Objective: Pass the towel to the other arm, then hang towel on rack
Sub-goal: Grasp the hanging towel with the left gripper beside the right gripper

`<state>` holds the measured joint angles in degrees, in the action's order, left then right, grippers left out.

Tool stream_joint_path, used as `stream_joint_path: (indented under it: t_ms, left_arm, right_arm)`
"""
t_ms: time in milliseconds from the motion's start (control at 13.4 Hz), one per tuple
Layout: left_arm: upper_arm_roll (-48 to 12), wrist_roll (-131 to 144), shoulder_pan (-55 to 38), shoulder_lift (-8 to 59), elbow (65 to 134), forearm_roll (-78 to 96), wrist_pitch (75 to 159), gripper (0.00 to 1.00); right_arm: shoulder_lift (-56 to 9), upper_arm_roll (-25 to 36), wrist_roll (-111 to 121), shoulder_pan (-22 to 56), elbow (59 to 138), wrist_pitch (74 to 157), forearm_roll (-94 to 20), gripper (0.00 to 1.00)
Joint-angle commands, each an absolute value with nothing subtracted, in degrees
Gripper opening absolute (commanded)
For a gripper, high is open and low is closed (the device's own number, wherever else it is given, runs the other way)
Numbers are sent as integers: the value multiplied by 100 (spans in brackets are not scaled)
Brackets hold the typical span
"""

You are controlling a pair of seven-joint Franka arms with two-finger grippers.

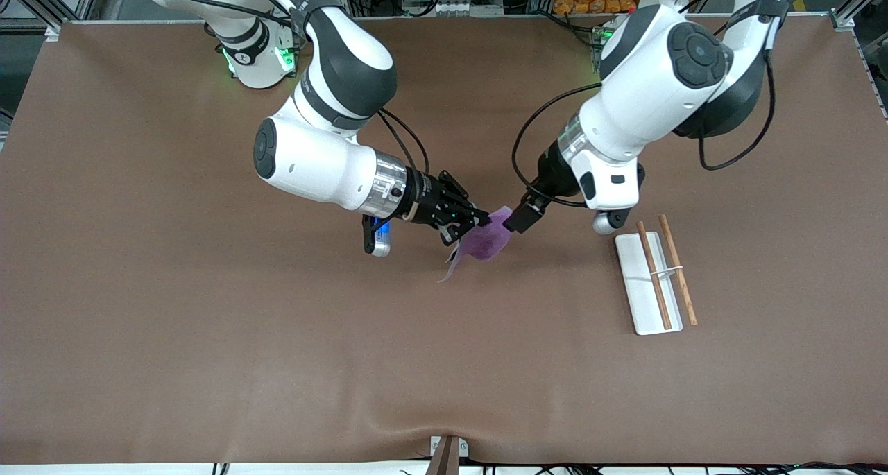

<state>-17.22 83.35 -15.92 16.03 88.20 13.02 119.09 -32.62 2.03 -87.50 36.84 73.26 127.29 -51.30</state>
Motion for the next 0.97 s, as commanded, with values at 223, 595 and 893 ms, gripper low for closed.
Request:
stream_joint_path:
  t_ms: [223,595,893]
  left_arm:
    - [-1714,8402,-1591,1758,8675,1301,11936,27]
    - [-1714,8368,-1591,1819,8675,1283,12067,0]
    - [-1705,8148,-1503,1758,8666,1274,12067,0]
  right_arm:
    - [-3261,264,-8868,3744,7260,12735,-5230,0]
    - [-3261,272,-8859,3727,7260,12727,-5229,0]
    - [-3261,272,-8851,3727,7260,12727,-5229,0]
